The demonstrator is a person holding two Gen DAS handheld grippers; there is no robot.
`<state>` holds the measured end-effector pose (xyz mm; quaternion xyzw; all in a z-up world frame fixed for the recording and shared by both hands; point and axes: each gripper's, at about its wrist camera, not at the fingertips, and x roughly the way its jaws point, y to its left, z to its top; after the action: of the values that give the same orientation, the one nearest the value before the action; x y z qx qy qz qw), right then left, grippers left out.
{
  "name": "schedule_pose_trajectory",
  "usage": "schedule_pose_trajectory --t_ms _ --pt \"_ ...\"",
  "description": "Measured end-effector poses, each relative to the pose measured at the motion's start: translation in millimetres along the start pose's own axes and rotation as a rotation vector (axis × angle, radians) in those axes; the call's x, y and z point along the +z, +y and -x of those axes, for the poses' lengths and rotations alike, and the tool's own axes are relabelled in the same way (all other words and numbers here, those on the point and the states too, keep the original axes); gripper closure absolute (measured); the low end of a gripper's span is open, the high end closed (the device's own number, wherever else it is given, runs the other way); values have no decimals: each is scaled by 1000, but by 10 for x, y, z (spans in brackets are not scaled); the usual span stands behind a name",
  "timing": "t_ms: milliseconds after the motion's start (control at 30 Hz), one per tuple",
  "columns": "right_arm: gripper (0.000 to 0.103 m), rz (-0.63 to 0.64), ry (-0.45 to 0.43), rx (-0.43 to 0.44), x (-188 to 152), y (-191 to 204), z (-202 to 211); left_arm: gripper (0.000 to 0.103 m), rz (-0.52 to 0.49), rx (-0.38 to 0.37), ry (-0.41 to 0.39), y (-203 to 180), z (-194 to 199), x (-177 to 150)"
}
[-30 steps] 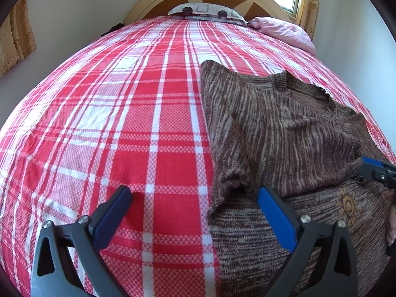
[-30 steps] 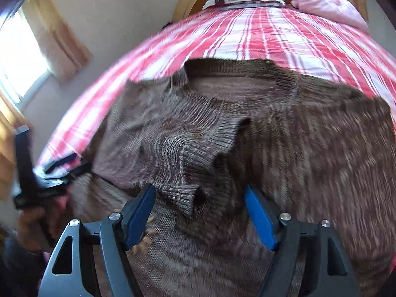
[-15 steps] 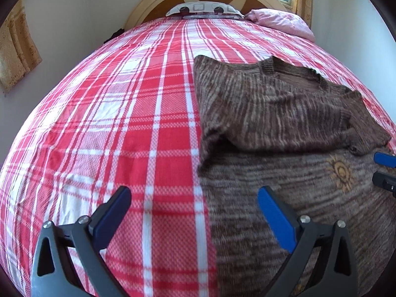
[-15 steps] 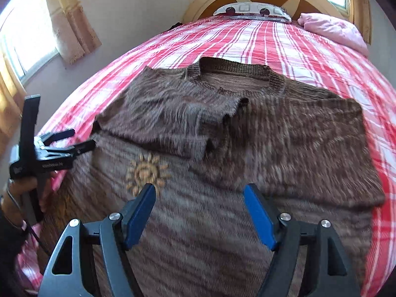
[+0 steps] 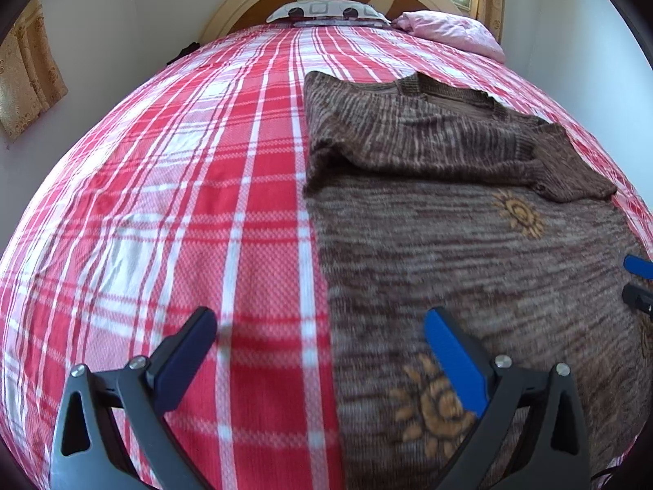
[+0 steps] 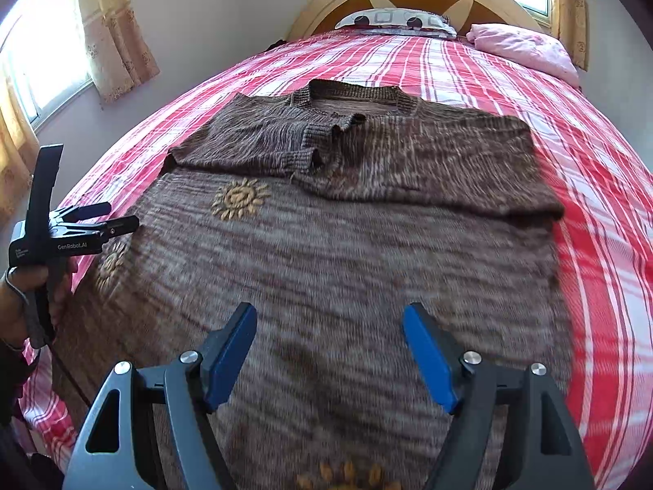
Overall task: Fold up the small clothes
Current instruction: 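Grasp the ribbed sweater hem with both grippers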
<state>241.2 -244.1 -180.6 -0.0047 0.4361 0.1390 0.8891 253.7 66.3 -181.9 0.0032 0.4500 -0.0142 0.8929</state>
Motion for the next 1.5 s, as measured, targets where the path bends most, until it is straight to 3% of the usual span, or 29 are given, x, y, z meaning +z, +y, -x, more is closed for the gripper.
schedule_pose_trajectory --t_ms 900,1500 --pt "28 -123 -31 -43 -1099 -98 852 0 -45 -80 -53 -182 906 -1335" --pt "28 -205 -34 -107 -1687 -276 1222 12 -15 -108 -48 -250 1137 -1695"
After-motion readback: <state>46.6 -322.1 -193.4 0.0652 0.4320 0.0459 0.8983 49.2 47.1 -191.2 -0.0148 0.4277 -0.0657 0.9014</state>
